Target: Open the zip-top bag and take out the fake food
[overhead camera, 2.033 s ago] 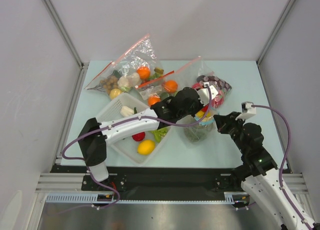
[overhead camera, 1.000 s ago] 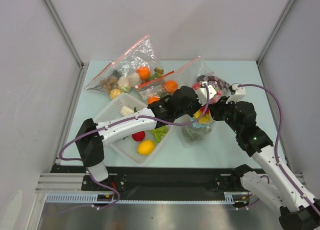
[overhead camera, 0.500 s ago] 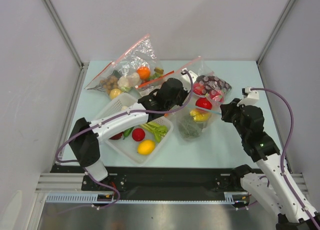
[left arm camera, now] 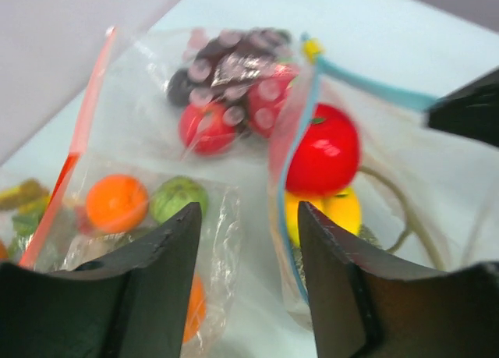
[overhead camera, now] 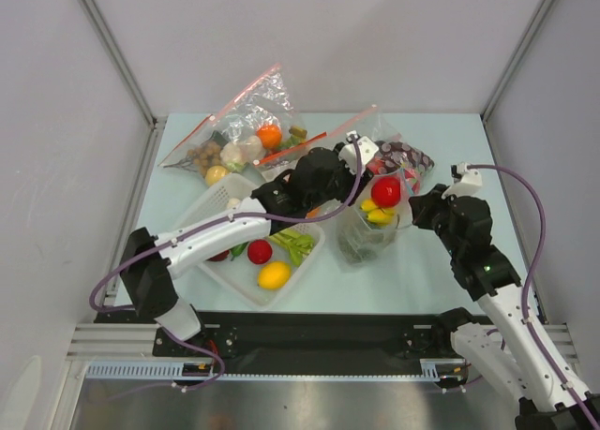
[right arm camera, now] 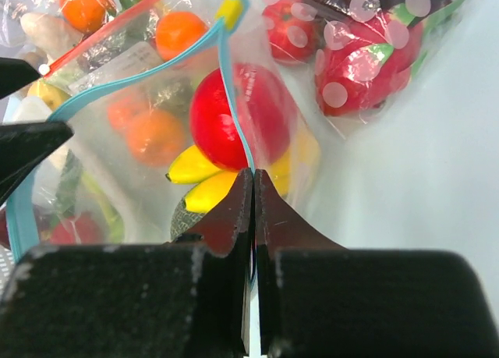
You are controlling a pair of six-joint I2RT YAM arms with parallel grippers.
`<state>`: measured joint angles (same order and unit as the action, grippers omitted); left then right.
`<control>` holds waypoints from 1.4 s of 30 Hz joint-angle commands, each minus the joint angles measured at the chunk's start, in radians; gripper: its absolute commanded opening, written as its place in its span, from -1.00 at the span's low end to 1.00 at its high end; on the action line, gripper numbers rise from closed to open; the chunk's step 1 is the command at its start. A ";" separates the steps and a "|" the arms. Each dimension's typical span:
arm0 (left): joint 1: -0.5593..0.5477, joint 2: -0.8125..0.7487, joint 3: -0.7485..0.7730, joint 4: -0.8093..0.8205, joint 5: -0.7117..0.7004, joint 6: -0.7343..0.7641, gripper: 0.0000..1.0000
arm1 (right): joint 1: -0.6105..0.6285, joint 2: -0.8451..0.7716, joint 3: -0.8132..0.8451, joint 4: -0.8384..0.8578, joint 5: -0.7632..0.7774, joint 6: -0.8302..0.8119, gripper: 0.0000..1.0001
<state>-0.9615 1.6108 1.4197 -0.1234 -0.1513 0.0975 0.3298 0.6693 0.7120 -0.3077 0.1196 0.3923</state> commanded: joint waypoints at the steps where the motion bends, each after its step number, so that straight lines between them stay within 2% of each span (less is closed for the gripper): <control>1: -0.043 -0.078 0.039 0.083 0.107 0.051 0.19 | 0.006 -0.002 -0.005 0.058 -0.035 0.020 -1.00; 5: -0.060 -0.080 0.036 0.096 0.231 0.054 0.25 | 0.014 -0.010 -0.006 0.064 -0.043 0.023 -1.00; 11: -0.062 0.001 0.107 -0.014 0.364 0.031 0.24 | 0.026 -0.014 -0.011 0.074 -0.055 0.033 -1.00; 16: -0.062 0.107 0.217 -0.198 0.292 0.015 0.19 | 0.031 -0.033 -0.008 0.074 -0.055 0.033 -1.00; 21: -0.062 0.152 0.225 -0.278 0.265 -0.012 0.18 | 0.032 -0.037 -0.008 0.068 -0.057 0.029 -1.00; 31: -0.054 0.218 0.197 -0.300 0.104 -0.007 0.27 | 0.034 -0.048 -0.011 0.064 -0.074 0.022 -1.00; 42: -0.056 0.284 0.197 -0.302 0.026 0.011 0.32 | 0.035 -0.063 -0.017 0.067 -0.089 0.016 -1.00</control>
<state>-1.0210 1.8744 1.6077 -0.4091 -0.0780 0.1062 0.3607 0.6186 0.6895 -0.2794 0.0372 0.4175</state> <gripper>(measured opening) 0.657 0.012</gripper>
